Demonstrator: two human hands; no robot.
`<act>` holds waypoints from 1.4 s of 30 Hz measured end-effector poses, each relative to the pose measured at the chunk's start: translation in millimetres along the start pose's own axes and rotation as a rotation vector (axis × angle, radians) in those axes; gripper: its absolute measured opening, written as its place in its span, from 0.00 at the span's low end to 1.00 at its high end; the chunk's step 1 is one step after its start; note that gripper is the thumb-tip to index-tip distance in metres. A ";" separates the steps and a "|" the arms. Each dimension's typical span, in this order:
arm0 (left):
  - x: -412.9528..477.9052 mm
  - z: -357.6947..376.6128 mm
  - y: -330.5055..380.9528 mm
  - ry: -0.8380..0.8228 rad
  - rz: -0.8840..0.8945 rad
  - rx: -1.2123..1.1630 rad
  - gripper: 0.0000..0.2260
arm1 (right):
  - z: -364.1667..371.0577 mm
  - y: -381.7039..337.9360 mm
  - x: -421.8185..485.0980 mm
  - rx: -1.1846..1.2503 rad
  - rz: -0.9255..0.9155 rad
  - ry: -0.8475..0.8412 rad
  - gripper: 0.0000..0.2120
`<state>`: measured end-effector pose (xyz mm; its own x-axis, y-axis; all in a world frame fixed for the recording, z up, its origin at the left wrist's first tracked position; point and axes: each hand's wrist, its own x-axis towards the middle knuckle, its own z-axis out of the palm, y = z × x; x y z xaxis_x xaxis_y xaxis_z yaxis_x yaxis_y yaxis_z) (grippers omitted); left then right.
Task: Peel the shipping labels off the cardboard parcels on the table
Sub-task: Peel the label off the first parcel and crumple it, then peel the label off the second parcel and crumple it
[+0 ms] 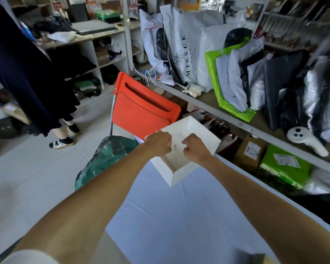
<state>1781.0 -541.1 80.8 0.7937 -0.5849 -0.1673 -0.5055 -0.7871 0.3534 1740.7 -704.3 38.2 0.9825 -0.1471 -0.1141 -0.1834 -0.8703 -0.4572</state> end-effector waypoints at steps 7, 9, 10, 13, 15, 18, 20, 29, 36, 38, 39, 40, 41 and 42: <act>1.1 -9.5 4.3 -0.024 0.009 0.012 0.10 | 0.2 -5.1 -4.5 0.029 -0.061 -0.091 0.21; 0.1 -11.5 5.9 -0.026 0.012 0.020 0.10 | -1.0 -4.6 -5.8 0.009 -0.070 -0.102 0.23; -0.9 -12.2 7.0 -0.028 0.014 0.025 0.10 | -2.4 -4.5 -6.4 -0.003 -0.067 -0.108 0.24; -3.6 -12.9 10.0 -0.034 0.016 0.036 0.10 | -7.2 -2.9 -9.4 -0.015 -0.037 -0.116 0.27; -5.3 -12.7 12.3 -0.037 0.016 0.048 0.10 | -10.3 -2.1 -11.7 -0.027 -0.025 -0.114 0.28; -7.1 -12.0 15.8 -0.039 0.025 0.063 0.10 | -14.0 -1.0 -16.6 -0.047 -0.019 -0.113 0.29; -7.2 -10.7 17.6 -0.037 0.031 0.062 0.10 | -16.5 0.0 -21.1 -0.068 -0.009 -0.111 0.30; -1.6 17.7 55.2 -0.120 0.126 0.121 0.11 | -37.9 19.7 -63.5 -0.178 0.077 -0.135 0.32; -8.4 44.5 137.3 -0.201 0.279 0.149 0.11 | -68.0 74.4 -141.2 -0.196 0.265 -0.037 0.29; -20.7 58.8 169.2 -0.225 0.332 0.165 0.10 | -73.9 94.2 -174.7 -0.209 0.337 -0.031 0.28; -27.7 66.9 187.8 -0.232 0.367 0.183 0.09 | -77.0 105.4 -193.8 -0.208 0.372 -0.024 0.27; -35.3 74.7 206.5 -0.237 0.401 0.202 0.09 | -80.1 116.3 -213.2 -0.202 0.405 -0.014 0.27; -42.9 82.6 225.2 -0.238 0.434 0.217 0.09 | -84.0 127.0 -233.2 -0.192 0.436 -0.001 0.26; -50.3 90.6 244.1 -0.240 0.462 0.226 0.09 | -88.0 138.2 -253.5 -0.183 0.462 0.016 0.26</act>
<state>1587.0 -721.6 92.1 0.3869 -0.8860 -0.2554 -0.8630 -0.4455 0.2383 1469.1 -828.6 81.6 0.8002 -0.5431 -0.2543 -0.5929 -0.7803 -0.1990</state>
